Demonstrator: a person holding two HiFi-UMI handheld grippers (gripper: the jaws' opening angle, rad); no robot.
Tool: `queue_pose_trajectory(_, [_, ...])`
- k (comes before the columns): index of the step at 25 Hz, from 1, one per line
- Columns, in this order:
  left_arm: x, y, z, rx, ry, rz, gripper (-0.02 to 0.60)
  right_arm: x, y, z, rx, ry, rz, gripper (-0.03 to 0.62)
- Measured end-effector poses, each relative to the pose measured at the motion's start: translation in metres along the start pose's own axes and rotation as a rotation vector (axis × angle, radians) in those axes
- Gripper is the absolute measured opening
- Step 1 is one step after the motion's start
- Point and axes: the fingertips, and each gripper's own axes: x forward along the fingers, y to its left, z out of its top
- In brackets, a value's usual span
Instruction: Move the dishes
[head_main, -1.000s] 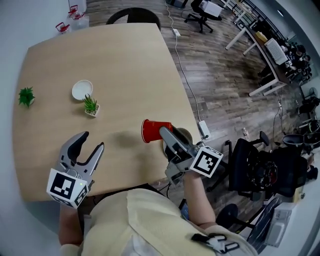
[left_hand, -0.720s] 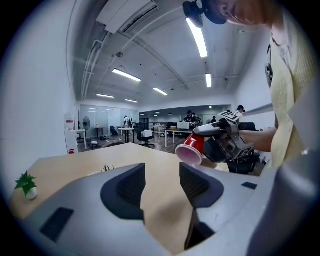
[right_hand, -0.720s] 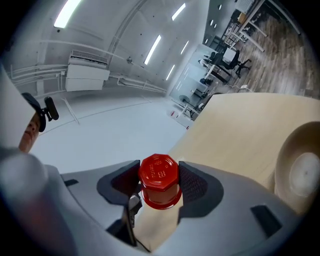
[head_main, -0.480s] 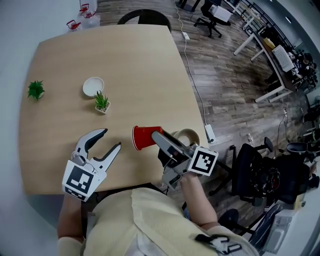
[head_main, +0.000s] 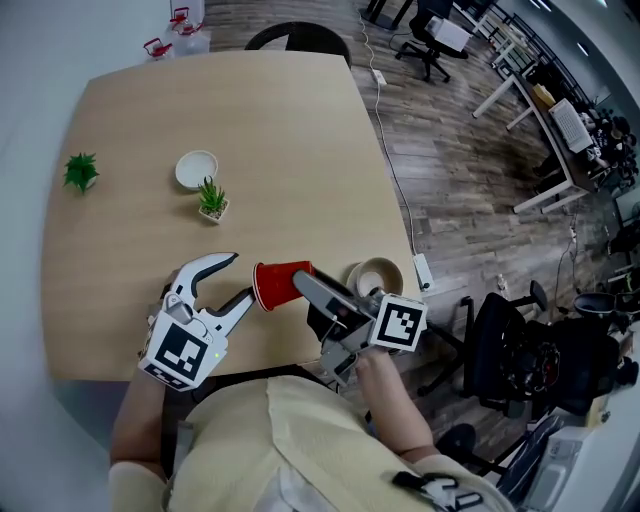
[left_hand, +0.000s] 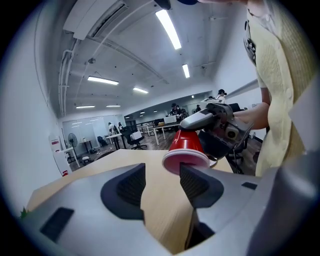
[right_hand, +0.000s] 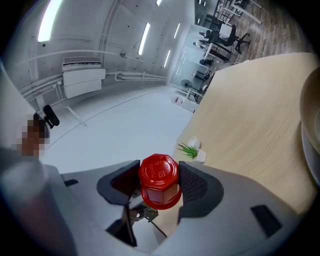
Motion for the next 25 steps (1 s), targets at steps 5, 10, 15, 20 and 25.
queue_pose_trajectory(5, [0.001,-0.006,0.002,-0.01,-0.022,-0.018,0.215,0.003,0.002,-0.012,0.029,0.032,0.025,0.249])
queue_pose_trajectory(10, [0.002,-0.013,0.008,0.007,-0.048,-0.053,0.205,0.005,0.006,-0.021,0.067,0.055,0.064,0.249])
queue_pose_trajectory(15, [0.001,-0.021,0.002,0.053,-0.029,-0.081,0.147,0.007,0.011,-0.028,0.092,0.072,0.096,0.249])
queue_pose_trajectory(20, [-0.006,-0.023,0.015,0.062,-0.113,-0.1,0.094,0.004,0.013,-0.028,0.171,0.052,0.146,0.249])
queue_pose_trajectory(25, [-0.008,-0.024,0.021,0.068,-0.133,-0.107,0.074,0.002,0.015,-0.028,0.183,0.045,0.164,0.249])
